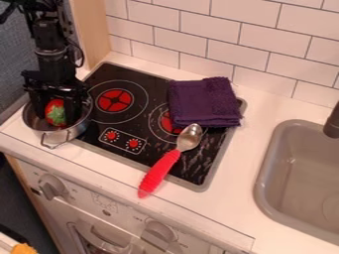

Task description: Touch the towel and put the strawberry to top on it

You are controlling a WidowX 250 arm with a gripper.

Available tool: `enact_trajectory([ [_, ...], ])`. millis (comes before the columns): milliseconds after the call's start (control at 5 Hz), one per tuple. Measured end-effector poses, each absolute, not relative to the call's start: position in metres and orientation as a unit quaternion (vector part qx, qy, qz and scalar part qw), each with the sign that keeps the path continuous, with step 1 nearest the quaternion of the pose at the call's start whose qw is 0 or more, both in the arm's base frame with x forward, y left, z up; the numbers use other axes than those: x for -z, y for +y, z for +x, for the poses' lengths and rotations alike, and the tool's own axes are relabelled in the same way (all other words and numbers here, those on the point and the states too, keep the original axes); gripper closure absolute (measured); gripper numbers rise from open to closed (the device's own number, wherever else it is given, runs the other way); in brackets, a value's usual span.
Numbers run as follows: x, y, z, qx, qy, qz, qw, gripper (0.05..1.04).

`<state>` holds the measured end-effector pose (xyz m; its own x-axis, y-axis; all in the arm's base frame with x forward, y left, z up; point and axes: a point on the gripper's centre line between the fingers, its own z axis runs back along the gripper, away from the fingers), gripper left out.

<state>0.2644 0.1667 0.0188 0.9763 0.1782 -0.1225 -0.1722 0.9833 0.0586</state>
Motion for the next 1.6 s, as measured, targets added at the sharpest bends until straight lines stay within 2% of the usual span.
enact_trajectory([
  [200,-0.031,0.156,0.273,-0.068,0.040,0.025,0.997,0.313],
  [400,-0.066,0.147,0.284,-0.059,-0.008,0.054,0.997,0.313],
  [600,-0.096,0.119,0.294,-0.040,-0.049,0.031,0.998,0.313],
  [800,-0.090,0.073,0.320,0.029,-0.042,-0.011,0.999,0.313],
  [1000,-0.062,0.033,0.339,0.085,0.002,-0.005,0.996,0.313],
  [1200,-0.053,0.006,0.352,0.120,0.009,0.007,0.993,0.314],
  [1400,-0.055,-0.009,0.360,0.138,0.003,0.025,0.990,0.314],
  [1600,-0.049,-0.011,0.360,0.138,0.012,0.029,0.990,0.254],
])
